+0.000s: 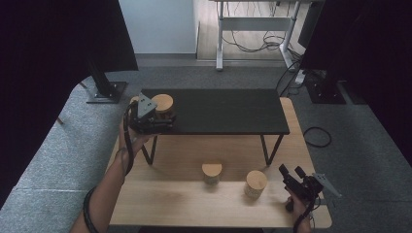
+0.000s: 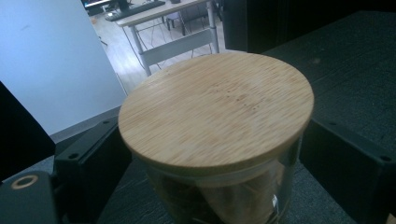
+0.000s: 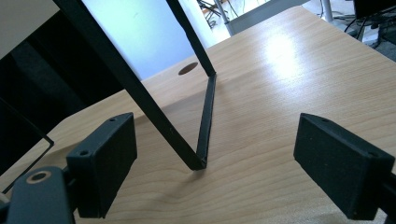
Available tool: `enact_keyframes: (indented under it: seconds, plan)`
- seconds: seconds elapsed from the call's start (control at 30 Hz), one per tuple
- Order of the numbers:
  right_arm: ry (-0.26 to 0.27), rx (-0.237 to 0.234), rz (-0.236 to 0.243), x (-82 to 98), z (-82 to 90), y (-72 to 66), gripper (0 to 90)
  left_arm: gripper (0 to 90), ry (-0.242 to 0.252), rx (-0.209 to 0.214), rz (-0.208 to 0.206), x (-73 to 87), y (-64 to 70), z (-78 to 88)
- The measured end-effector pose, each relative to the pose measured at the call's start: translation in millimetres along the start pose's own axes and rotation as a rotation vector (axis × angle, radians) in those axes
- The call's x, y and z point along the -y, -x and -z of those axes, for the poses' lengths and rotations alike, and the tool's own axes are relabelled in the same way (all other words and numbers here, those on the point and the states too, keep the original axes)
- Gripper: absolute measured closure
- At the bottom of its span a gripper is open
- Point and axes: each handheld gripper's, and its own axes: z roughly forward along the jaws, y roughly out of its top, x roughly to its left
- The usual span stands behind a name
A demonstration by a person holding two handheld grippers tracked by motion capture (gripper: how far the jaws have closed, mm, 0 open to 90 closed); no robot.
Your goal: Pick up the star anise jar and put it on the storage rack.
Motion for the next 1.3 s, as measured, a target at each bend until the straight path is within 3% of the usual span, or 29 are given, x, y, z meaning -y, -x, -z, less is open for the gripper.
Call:
enact_keyframes:
  seconds: [0.67, 1.17, 1.3]
  plan:
    - [0.000, 0.002, 0.001, 0.1, -0.3, -0.3, 12.8, 8.2, 0.059, -0.005, 0.029, 12.4, -3.3, 26.3]
    - [0.000, 0.000, 0.003, 0.2, -0.2, -0.4, 12.8, 7.8, 0.088, -0.022, 0.058, 41.7, -4.9, 59.2]
    - [0.001, 0.001, 0.003, 0.2, -0.2, -0.6, 12.8, 7.8, 0.100, -0.033, 0.036, 50.6, -2.7, 66.9]
